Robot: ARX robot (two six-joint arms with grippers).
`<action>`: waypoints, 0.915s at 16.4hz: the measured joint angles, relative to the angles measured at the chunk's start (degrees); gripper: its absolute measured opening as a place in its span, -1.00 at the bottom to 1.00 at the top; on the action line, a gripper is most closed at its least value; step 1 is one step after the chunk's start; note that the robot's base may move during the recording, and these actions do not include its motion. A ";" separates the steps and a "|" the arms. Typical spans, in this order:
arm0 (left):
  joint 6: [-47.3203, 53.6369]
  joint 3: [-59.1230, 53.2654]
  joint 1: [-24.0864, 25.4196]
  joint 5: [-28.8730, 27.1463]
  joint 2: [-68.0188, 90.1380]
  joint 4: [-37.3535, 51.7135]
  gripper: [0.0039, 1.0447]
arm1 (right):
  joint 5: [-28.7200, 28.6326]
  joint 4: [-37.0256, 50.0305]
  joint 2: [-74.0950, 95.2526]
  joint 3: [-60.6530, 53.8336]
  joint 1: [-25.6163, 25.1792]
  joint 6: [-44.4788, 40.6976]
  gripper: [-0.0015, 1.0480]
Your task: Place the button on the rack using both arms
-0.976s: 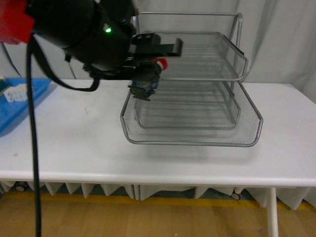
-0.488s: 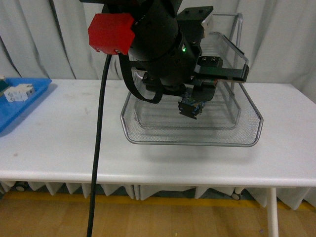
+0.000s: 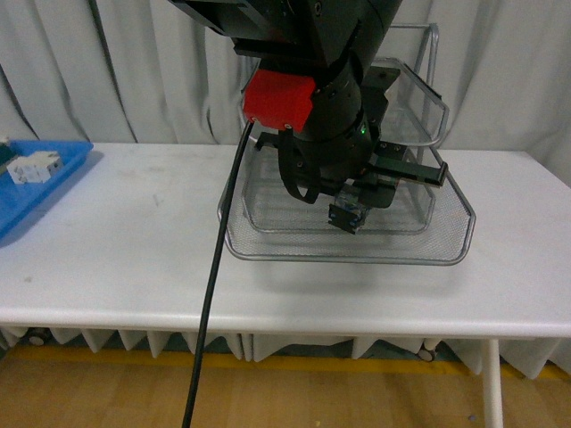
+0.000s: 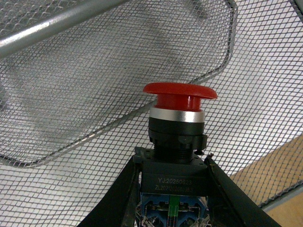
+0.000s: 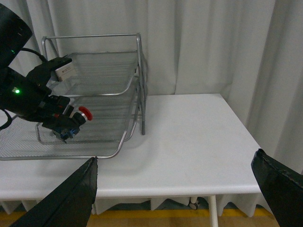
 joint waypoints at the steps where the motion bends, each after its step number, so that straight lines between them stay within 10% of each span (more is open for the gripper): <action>1: -0.17 2.14 -0.13 -0.22 1.25 -0.96 -0.36 | 0.00 0.00 0.00 0.00 0.00 0.00 0.87; 4: -0.90 9.35 -0.24 -1.53 5.22 -3.89 -0.36 | 0.00 0.00 0.00 0.00 0.00 0.00 0.87; 10: -3.78 7.69 -0.37 0.13 4.70 -1.40 0.88 | 0.00 0.00 0.00 0.00 0.00 0.00 0.87; 15: -3.63 -6.34 0.90 3.52 -9.68 6.51 0.88 | 0.02 0.00 0.00 0.00 0.00 0.00 0.87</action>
